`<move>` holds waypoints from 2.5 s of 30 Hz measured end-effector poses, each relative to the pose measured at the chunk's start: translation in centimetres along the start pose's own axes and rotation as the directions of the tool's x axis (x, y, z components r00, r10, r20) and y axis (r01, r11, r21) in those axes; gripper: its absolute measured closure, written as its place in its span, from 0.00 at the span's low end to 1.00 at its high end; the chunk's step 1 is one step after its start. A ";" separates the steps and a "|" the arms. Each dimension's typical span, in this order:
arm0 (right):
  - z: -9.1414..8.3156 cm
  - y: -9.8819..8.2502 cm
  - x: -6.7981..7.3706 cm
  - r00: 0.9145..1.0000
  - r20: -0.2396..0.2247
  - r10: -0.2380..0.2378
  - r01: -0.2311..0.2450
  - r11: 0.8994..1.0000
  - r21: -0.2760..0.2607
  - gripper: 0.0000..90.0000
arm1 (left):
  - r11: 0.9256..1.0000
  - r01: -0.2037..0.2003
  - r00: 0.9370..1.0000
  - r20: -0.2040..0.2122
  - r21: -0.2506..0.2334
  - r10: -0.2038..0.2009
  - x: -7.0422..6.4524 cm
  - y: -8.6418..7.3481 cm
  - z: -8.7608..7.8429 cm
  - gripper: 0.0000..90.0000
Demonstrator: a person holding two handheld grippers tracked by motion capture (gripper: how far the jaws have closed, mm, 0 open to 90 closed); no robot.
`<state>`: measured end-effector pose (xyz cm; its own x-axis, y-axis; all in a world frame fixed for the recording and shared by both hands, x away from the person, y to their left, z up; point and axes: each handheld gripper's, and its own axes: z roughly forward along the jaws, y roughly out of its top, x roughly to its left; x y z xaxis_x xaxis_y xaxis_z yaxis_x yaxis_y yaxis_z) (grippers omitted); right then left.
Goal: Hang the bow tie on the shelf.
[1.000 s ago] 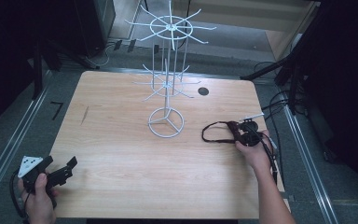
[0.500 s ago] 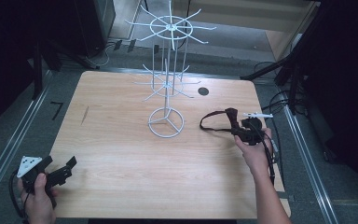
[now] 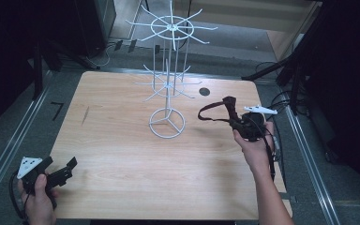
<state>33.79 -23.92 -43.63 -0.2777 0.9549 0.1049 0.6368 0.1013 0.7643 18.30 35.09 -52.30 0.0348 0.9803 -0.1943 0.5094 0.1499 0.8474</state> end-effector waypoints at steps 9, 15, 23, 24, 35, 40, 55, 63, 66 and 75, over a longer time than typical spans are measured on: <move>-1.3 0.8 1.0 1.000 -0.007 -0.019 0.019 0.998 -0.055 0.82 | 1.000 0.000 1.000 -0.002 0.004 0.000 0.0 0.0 0.0 0.09; -2.2 1.0 1.2 1.000 -0.022 -0.013 0.011 0.996 -0.093 0.82 | 1.000 0.000 1.000 0.000 0.000 0.000 0.0 0.0 0.0 0.09; -2.8 1.4 1.8 0.999 -0.044 -0.025 0.020 0.994 -0.104 0.82 | 1.000 0.007 1.000 -0.003 0.001 -0.007 0.0 0.0 0.0 0.09; -3.1 1.5 2.1 0.998 -0.052 -0.035 0.029 0.994 -0.109 0.82 | 1.000 0.007 1.000 -0.002 0.001 -0.007 0.0 0.0 0.0 0.09; -5.1 1.5 3.4 0.993 -0.085 -0.087 0.075 0.988 -0.134 0.82 | 1.000 0.007 1.000 -0.003 0.000 -0.007 0.0 0.0 0.0 0.09; -5.7 1.8 4.0 0.988 -0.109 -0.107 0.091 0.986 -0.141 0.82 | 1.000 0.005 1.000 -0.004 0.003 -0.005 0.0 0.0 0.0 0.09; -4.9 2.5 5.8 0.978 -0.150 -0.143 0.120 0.981 -0.152 0.82 | 1.000 0.006 1.000 -0.003 0.002 -0.006 0.0 0.0 0.0 0.09; -4.0 3.0 6.6 0.976 -0.162 -0.147 0.125 0.983 -0.137 0.82 | 1.000 0.007 1.000 -0.001 0.001 -0.007 0.0 0.0 0.0 0.09; -3.5 3.1 6.9 0.975 -0.166 -0.145 0.124 0.984 -0.130 0.82 | 1.000 0.007 1.000 -0.001 0.001 -0.007 0.0 0.0 0.0 0.09; -1.5 3.6 8.2 0.973 -0.174 -0.151 0.136 0.986 -0.099 0.82 | 1.000 0.008 1.000 0.000 0.001 -0.008 0.0 0.0 0.0 0.09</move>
<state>32.73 -16.14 -39.07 -0.4914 0.8655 0.0969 0.5189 0.2017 0.8307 18.31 35.12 -52.31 0.0305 0.9792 -0.2007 0.5102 0.1574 0.8455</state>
